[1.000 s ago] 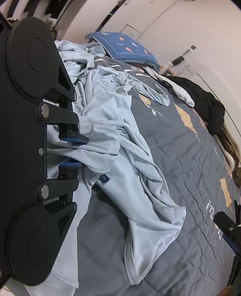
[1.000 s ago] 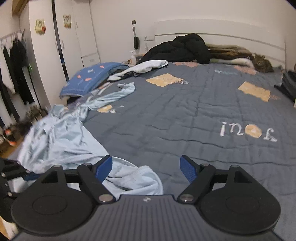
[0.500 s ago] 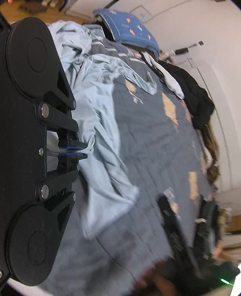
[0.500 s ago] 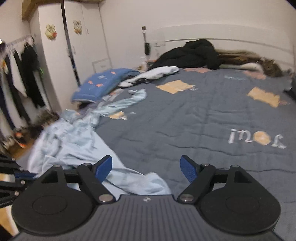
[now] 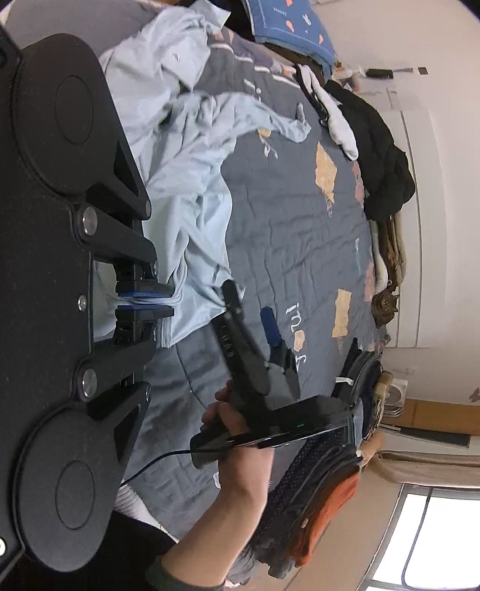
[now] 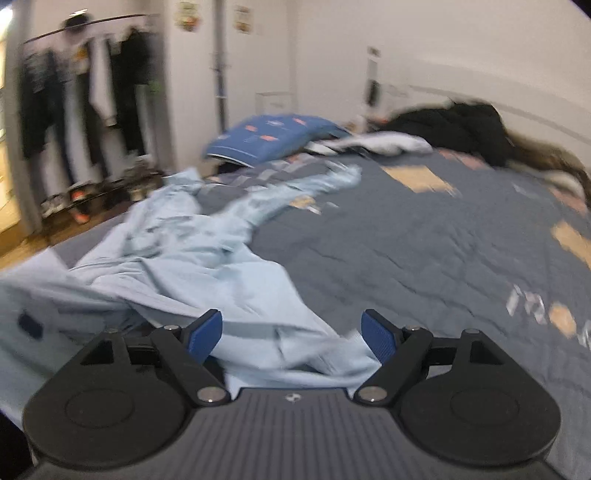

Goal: Fold clothes

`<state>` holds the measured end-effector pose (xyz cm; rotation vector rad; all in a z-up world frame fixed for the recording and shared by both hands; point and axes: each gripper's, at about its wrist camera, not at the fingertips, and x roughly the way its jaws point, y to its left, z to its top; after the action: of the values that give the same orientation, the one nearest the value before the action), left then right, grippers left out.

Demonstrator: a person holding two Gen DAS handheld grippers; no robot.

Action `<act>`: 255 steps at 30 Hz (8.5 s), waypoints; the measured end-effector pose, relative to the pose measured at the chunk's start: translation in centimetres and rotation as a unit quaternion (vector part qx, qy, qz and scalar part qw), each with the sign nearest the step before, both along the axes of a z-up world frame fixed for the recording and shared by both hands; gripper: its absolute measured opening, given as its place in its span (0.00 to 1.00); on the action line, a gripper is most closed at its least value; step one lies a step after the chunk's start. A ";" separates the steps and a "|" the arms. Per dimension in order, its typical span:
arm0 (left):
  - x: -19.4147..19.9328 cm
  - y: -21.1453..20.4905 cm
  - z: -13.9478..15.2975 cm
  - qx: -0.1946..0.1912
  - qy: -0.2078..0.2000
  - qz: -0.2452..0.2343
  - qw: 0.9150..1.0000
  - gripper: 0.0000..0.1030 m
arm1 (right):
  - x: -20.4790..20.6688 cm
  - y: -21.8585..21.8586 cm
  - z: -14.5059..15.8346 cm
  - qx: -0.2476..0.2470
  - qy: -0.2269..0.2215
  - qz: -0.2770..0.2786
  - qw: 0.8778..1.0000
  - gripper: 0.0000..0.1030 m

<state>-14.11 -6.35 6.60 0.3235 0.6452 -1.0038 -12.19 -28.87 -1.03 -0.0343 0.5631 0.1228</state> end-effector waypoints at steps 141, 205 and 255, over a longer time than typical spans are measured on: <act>16.3 -12.1 20.0 -0.072 -0.245 0.015 0.967 0.04 | -4.6 -12.3 5.2 0.084 -0.082 -0.175 0.978 0.61; 8.2 10.6 -0.8 -0.029 0.043 0.147 0.988 0.29 | -15.0 -8.2 4.9 0.167 -0.101 -0.234 0.952 0.00; 5.8 1.9 -3.9 0.025 0.019 0.023 0.999 0.48 | -25.2 -12.3 7.4 0.181 -0.131 -0.286 0.932 0.01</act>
<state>-8.33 -4.47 2.71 0.3328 0.7110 -0.9525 -37.36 -41.15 6.40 0.4667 0.2590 -0.3448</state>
